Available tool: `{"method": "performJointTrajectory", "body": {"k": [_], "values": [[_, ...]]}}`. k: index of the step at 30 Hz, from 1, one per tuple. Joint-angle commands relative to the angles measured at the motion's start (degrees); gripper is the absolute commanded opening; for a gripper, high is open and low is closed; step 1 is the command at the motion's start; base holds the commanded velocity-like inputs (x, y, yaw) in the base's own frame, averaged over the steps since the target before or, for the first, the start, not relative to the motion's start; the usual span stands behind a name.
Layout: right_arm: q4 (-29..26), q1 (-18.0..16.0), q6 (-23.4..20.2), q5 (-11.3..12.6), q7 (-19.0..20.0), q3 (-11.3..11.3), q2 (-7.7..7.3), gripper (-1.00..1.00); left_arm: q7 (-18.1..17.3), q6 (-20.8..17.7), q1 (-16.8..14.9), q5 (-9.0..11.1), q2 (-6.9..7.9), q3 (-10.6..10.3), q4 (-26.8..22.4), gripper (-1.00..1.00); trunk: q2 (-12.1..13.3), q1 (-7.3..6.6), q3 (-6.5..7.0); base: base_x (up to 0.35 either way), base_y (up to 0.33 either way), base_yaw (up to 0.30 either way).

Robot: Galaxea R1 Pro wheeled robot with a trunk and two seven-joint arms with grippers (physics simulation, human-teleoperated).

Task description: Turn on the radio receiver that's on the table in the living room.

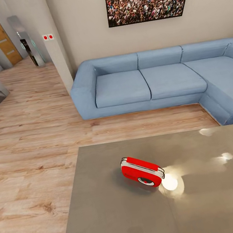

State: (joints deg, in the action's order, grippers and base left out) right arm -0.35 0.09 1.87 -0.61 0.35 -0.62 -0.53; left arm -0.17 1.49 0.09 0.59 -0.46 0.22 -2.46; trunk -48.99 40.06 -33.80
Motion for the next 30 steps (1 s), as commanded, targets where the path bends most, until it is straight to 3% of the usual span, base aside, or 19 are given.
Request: {"method": "performJointTrajectory", "body": {"k": [1,26,30], "values": [[0.0,0.0,0.0,0.0,0.1,0.0,0.0,1.0,0.0,0.0,0.0,0.0,0.01,0.0,0.0,1.0,0.0,0.0,0.0,0.0,0.0,0.0],[0.0,0.0,-0.1,0.0,0.3,0.1,0.0,1.0,0.0,0.0,0.0,-0.1,-0.07,0.0,0.0,1.0,0.0,0.0,0.0,0.0,0.0,0.0],[-0.1,0.0,0.1,0.0,-0.8,-0.2,-0.04,1.0,-0.1,1.7,0.0,-0.4,-2.01,-0.3,-0.4,1.0,0.0,0.0,0.0,0.0,0.0,0.0]]}}
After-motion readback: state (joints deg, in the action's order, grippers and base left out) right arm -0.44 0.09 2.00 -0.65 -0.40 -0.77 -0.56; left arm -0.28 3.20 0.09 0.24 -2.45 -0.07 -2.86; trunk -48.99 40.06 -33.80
